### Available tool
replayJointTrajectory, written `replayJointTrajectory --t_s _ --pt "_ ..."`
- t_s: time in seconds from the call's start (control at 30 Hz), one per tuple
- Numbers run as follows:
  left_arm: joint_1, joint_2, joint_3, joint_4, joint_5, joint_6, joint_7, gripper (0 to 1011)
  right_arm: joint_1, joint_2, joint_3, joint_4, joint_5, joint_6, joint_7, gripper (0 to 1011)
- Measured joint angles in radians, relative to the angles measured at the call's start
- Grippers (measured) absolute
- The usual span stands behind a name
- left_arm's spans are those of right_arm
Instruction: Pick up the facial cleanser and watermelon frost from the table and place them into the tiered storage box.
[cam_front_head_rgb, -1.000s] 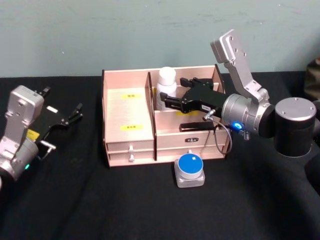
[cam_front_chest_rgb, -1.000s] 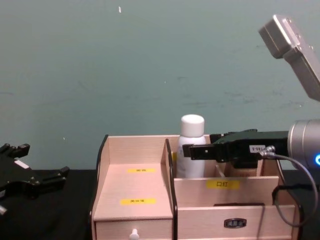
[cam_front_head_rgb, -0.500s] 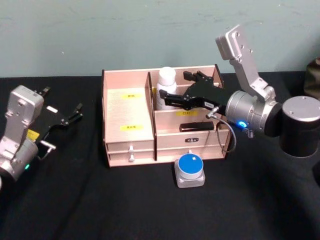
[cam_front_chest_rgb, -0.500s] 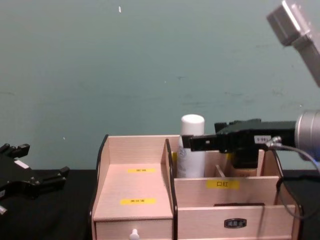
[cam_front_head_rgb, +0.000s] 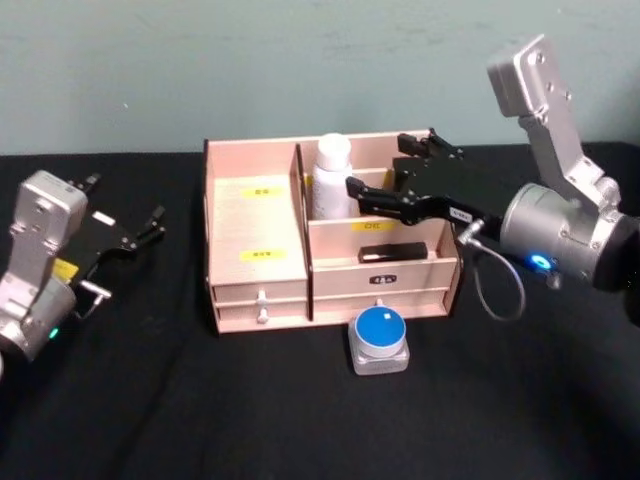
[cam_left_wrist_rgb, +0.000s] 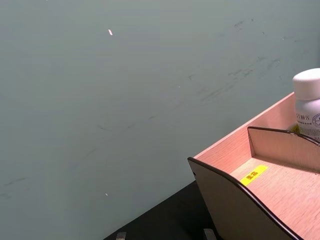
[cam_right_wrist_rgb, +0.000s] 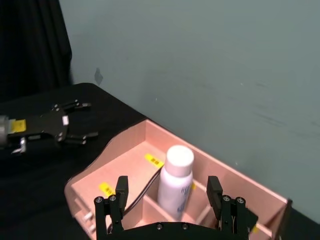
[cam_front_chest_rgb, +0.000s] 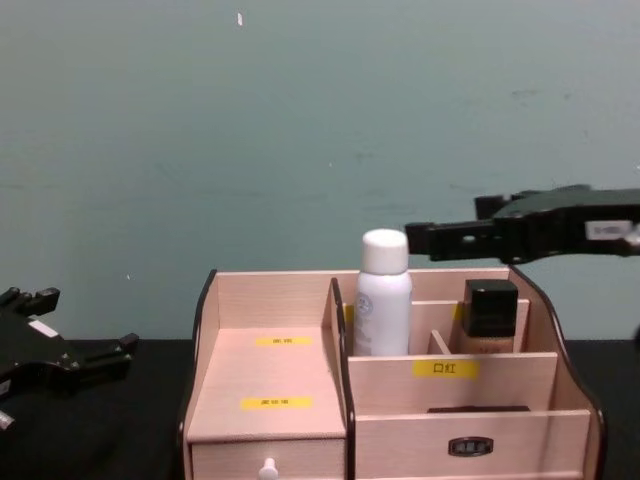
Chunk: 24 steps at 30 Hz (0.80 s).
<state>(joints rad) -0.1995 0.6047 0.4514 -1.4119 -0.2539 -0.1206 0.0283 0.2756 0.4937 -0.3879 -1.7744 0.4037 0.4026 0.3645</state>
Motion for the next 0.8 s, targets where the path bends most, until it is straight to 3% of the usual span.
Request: replayJointTrajectory --t_s 0.17,0.4,0.57,0.8 --pt "0.0 0.0 0.0 0.0 0.0 0.0 0.0 1001 -0.089 0.057 0.033 -0.12 0.024 0.053 -0.026 1000" --pt "0.0 0.0 0.0 0.0 0.0 0.0 0.0 1001 -0.21 0.104 0.066 -0.237 0.058 0.099 -0.063 1000" --pt "0.0 0.0 0.0 0.0 0.0 0.0 0.0 1001 -0.312 0.124 0.084 -0.303 0.079 0.137 -0.102 1000" --pt "0.0 0.0 0.0 0.0 0.0 0.0 0.0 1001 -0.383 0.137 0.082 -0.339 0.078 0.214 -0.148 1000"
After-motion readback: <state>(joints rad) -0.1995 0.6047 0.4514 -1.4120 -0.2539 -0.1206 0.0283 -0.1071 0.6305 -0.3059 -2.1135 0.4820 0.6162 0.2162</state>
